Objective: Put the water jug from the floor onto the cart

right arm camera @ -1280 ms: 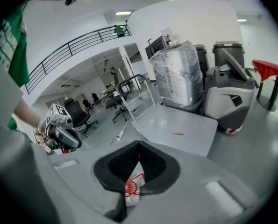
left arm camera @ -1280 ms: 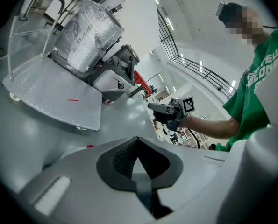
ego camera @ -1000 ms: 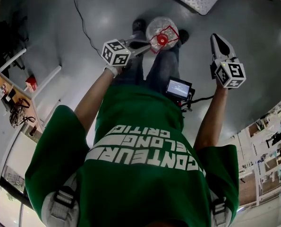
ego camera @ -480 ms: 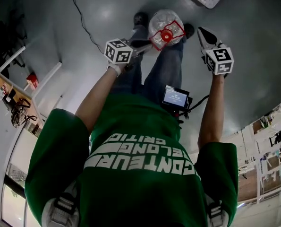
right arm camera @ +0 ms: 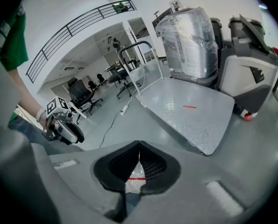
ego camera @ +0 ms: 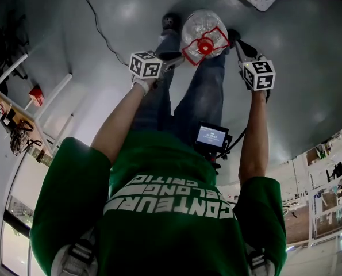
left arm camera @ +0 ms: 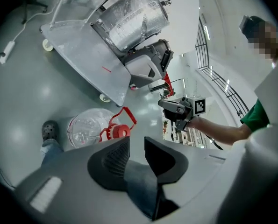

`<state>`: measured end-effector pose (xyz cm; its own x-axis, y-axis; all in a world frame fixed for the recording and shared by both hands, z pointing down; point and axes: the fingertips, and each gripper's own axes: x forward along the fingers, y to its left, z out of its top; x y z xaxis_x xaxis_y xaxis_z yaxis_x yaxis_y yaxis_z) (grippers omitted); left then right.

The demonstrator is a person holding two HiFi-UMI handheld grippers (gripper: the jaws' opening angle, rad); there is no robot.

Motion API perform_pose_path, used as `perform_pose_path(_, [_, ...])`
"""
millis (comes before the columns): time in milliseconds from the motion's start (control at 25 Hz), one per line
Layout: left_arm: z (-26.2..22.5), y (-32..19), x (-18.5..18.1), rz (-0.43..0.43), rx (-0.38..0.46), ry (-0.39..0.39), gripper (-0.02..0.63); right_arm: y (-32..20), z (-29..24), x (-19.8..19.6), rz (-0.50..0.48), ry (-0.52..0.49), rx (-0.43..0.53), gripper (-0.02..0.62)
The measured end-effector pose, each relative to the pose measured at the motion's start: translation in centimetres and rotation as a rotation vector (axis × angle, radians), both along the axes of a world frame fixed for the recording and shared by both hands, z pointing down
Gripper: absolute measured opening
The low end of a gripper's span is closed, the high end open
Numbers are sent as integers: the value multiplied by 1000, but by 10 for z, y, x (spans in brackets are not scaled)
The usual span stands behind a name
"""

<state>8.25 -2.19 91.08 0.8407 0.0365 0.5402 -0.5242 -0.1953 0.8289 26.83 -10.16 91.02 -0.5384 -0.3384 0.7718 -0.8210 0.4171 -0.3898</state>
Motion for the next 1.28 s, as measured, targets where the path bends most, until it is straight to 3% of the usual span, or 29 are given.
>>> perform_pose_path(400, [53,9,7,-111,-64,-81,176,17,75,-11,-75,84,-118,89])
perform_pose_path(640, [82,31,-19,-147,-141,-152,213,25,105,-36,-143,121,-189,118])
perform_pose_path(880, [112,47,-11,-207,-268,-125,212,34,130,-34,-179,122,-250,132])
perform_pose_path(1040, [123,44,-4,-273,-307,-96,202,36,138,-40,-191,92,-275,132])
perform_pose_path(1280, [130,49,3,-304,-335,-64,171,38,142,-59,-239,43,-308,132])
